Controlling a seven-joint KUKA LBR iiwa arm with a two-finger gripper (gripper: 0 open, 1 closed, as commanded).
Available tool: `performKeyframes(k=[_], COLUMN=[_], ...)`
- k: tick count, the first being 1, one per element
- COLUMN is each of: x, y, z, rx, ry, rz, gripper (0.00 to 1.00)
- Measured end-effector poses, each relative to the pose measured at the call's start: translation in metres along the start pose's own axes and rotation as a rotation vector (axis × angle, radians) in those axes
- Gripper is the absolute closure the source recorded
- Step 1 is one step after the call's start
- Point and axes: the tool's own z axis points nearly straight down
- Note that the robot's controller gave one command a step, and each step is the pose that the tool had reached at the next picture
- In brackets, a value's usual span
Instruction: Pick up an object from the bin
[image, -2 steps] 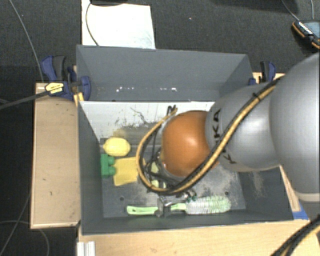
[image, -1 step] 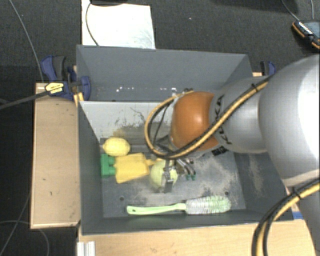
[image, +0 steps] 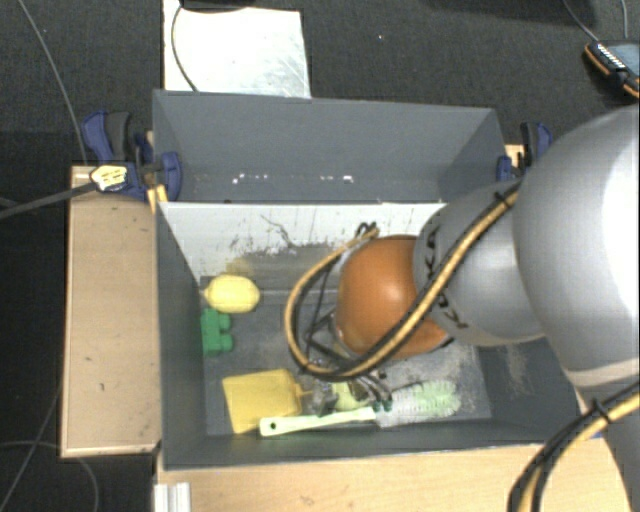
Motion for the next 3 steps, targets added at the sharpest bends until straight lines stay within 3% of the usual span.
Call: performKeyframes(k=[2,3], x=[0.003,0.000], y=[0.000,0.000], z=[-0.015,-0.050], rx=[0.001,0.001], ry=[0.009,0.000], rz=[0.003,0.004], gripper=[1.00,1.00])
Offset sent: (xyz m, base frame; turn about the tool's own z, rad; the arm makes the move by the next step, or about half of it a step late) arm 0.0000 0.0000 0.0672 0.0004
